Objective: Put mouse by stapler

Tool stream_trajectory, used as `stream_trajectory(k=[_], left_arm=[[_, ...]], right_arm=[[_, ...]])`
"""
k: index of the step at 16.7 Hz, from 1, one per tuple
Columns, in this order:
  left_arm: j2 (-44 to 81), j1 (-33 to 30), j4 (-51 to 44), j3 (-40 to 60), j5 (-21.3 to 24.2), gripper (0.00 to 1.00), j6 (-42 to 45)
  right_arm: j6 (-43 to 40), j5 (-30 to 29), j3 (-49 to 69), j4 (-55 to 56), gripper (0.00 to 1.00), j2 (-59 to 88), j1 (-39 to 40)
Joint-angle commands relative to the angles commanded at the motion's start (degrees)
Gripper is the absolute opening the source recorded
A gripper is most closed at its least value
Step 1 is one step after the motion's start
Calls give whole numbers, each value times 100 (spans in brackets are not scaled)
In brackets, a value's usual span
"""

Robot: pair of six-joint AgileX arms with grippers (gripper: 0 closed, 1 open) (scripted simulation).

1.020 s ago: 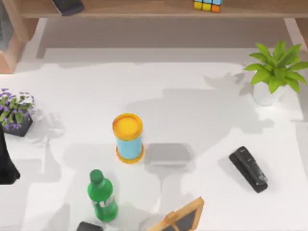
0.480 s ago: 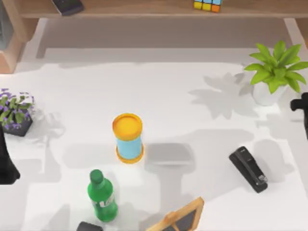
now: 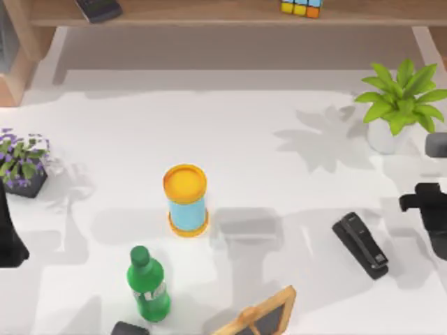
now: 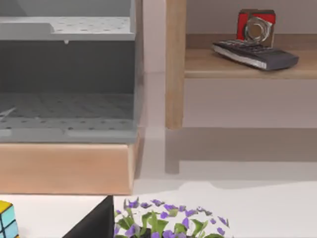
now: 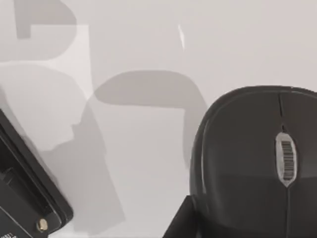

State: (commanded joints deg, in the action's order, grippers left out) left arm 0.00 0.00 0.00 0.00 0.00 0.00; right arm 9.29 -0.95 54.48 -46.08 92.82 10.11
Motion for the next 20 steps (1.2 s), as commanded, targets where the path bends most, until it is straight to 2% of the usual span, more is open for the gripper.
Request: stream_trajectory(k=[20], left_arm=[[0, 0, 0, 0, 0, 100, 0]], right_arm=[[11, 5, 127, 230, 0, -153, -10]])
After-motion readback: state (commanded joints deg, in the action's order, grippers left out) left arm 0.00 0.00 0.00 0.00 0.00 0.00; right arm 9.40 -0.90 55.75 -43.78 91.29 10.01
